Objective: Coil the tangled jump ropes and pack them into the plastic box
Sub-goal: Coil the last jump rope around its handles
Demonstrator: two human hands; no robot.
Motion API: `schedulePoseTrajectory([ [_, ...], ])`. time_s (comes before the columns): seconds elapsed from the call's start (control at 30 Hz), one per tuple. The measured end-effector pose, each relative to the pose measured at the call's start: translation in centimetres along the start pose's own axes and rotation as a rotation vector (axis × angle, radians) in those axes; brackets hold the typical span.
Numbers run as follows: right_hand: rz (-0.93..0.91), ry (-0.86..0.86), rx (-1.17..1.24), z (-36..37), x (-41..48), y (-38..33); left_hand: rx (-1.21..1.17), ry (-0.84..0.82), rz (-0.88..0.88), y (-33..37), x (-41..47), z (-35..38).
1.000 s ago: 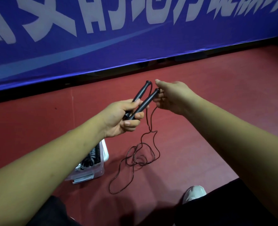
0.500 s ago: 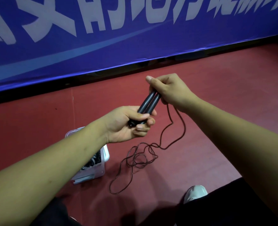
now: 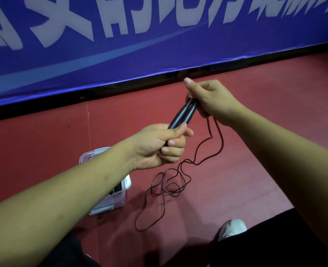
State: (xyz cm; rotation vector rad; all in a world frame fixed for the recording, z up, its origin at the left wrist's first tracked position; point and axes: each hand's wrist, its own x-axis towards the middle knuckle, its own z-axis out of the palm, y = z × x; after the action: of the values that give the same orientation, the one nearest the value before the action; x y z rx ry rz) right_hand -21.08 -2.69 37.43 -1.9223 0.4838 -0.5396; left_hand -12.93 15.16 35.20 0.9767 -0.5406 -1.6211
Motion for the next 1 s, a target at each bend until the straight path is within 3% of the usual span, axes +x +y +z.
schedulePoseTrajectory([
  [0.1, 0.108, -0.137, 0.189, -1.3, 0.3, 0.5, -0.033, 0.059, 0.096, 1.4, 0.0, -0.6],
  [0.2, 0.146, -0.239, 0.180, -1.9, 0.2, 1.4, -0.145, 0.131, 0.249, 3.7, 0.0, -1.9],
  [0.43, 0.152, -0.197, 0.029, 0.1, -0.1, 1.1, -0.345, 0.367, 0.423, 5.1, 0.6, -3.9],
  [0.6, 0.376, -0.403, 0.296, 1.3, -0.8, 0.2, -0.488, 0.555, 0.539, 5.5, 1.2, -4.5],
  [0.8, 0.378, -0.334, 0.491, 3.4, -1.6, -0.7, -0.422, 0.756, 0.557, 6.1, 1.2, -6.6],
  [1.0, 0.483, -0.381, 0.434, 5.1, -2.4, -1.8, -0.330, 0.725, 0.537, 5.5, 1.2, -6.8],
])
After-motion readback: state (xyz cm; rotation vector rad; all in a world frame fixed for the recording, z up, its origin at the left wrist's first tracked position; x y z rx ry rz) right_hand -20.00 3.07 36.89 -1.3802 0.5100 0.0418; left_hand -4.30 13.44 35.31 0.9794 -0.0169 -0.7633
